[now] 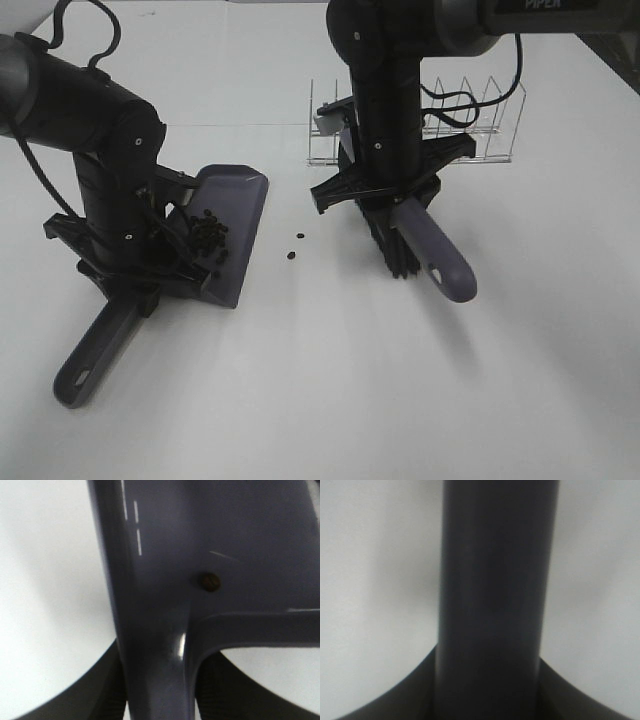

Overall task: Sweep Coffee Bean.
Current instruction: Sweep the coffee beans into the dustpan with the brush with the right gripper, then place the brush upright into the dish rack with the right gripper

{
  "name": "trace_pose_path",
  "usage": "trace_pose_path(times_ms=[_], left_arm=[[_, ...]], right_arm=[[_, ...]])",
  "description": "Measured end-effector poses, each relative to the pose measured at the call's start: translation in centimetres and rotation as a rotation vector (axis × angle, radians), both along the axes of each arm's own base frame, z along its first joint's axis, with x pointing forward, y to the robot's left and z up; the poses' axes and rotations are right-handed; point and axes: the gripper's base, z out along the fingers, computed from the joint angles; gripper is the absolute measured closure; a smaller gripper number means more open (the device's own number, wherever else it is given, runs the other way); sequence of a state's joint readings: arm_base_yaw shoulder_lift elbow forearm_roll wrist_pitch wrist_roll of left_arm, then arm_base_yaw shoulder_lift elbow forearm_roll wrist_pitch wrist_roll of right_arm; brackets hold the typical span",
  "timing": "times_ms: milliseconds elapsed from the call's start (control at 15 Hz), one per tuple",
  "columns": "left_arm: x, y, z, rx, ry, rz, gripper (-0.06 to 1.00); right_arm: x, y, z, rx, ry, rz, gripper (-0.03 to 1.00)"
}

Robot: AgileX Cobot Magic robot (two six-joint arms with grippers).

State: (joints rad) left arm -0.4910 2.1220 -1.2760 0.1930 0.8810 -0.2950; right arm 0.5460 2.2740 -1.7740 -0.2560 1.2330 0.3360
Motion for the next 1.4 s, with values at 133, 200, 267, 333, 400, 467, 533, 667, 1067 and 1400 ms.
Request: trace_pose_path(times_ms=[133, 200, 267, 333, 400, 467, 533, 667, 1067, 1400], left_arm=[[0.0, 0.0, 0.0, -0.002, -0.002, -0.004, 0.62], [0.0, 0.0, 0.0, -0.002, -0.002, -0.005, 0.62], [0.0, 0.0, 0.0, -0.003, -0.004, -0.009, 0.62], [0.1, 0.0, 0.0, -0.004, -0.004, -0.009, 0.62], [0.1, 0.0, 0.0, -0.004, -0.005, -0.01, 0.62], [0.1, -0.1, 0.0, -0.006, -0.006, -0.012, 0.62], [0.1, -0.1, 0.0, -0.007, -0.008, -0.014, 0.62], [0.1, -0.1, 0.0, -0.009, -0.01, -0.018, 0.62], [0.2, -0.1, 0.0, -0.011, -0.014, -0.019, 0.62], [0.2, -0.1, 0.0, -0.012, -0.015, -0.023, 0.62]], right_arm=[[0.6, 1.0, -1.1, 0.061, 0.024, -0.034, 0.71], [0.8, 1.6, -1.3, 0.096, 0.03, -0.05, 0.71], [1.0, 2.1, -1.6, 0.136, 0.048, -0.07, 0.71], [1.1, 2.6, -1.9, 0.17, 0.065, -0.086, 0.71], [1.2, 3.1, -2.4, 0.207, 0.089, -0.105, 0.71], [1.2, 3.8, -3.0, 0.255, 0.122, -0.124, 0.71], [1.2, 4.0, -3.2, 0.276, 0.135, -0.129, 0.71], [0.9, 5.4, -3.8, 0.402, 0.215, -0.158, 0.71], [2.0, 8.3, -0.4, 0.679, 0.208, -0.099, 0.71], [3.4, 8.3, 4.1, 0.678, 0.036, -0.009, 0.71]])
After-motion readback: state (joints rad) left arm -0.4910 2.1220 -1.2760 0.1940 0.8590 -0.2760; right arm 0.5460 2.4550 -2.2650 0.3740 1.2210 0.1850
